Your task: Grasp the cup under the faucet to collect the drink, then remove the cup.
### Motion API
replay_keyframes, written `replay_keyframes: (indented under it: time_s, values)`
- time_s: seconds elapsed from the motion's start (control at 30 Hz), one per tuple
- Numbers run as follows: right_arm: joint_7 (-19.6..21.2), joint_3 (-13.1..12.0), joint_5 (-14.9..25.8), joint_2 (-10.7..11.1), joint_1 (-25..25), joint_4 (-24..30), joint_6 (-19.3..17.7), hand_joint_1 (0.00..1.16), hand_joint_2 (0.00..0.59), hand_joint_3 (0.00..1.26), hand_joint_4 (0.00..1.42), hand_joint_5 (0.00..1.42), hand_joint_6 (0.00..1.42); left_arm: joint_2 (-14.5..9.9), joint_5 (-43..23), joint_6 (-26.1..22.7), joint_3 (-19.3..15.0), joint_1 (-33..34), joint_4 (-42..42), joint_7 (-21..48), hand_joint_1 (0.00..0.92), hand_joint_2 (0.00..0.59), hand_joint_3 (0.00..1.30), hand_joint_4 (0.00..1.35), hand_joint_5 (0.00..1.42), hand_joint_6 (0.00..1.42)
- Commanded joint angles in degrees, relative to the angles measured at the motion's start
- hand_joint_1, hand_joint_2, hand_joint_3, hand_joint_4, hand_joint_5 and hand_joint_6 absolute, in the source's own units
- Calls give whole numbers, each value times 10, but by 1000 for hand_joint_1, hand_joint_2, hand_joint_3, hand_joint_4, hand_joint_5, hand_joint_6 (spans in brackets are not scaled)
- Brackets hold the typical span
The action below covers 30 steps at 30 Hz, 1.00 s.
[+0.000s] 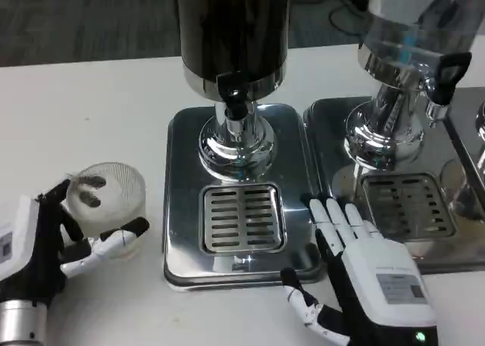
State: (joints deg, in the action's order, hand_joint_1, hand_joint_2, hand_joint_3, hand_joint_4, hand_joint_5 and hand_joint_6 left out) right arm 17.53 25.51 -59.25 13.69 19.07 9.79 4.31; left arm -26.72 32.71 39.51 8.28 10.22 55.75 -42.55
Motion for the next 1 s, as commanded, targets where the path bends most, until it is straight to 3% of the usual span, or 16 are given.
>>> replay_keyframes:
  time_s: [0.03,0.17,0.3,0.43,0.67,0.83,1.0]
  values:
    - [-7,0,-3,4,1,16,5,341,402,33,0,0,102,1,2,1,6,-8,-8,-12,541,115,584,745,1015,1232]
    - [-10,-4,5,6,-3,13,2,341,402,34,0,0,105,0,-7,8,1,-13,-14,-9,546,122,609,755,1027,1241]
    - [-9,-3,2,4,1,16,3,341,402,37,0,0,107,-5,-12,11,-3,-16,-21,-7,617,133,615,754,1027,1245]
    - [13,-5,-6,1,11,23,4,341,402,29,0,0,110,-11,-16,21,-10,-21,-43,-5,648,111,615,755,1007,1230]
    - [8,-3,7,4,7,14,-5,341,402,0,0,0,113,-19,-19,32,-21,-27,-108,9,671,89,595,730,957,1193]
    - [13,-2,11,4,7,10,-8,341,402,0,0,0,114,-23,-18,40,-16,-19,-116,52,631,73,565,691,898,1138]
    - [19,-7,19,0,11,9,-6,304,411,0,0,0,116,-19,-23,39,-17,-21,-122,85,571,93,576,705,918,1148]
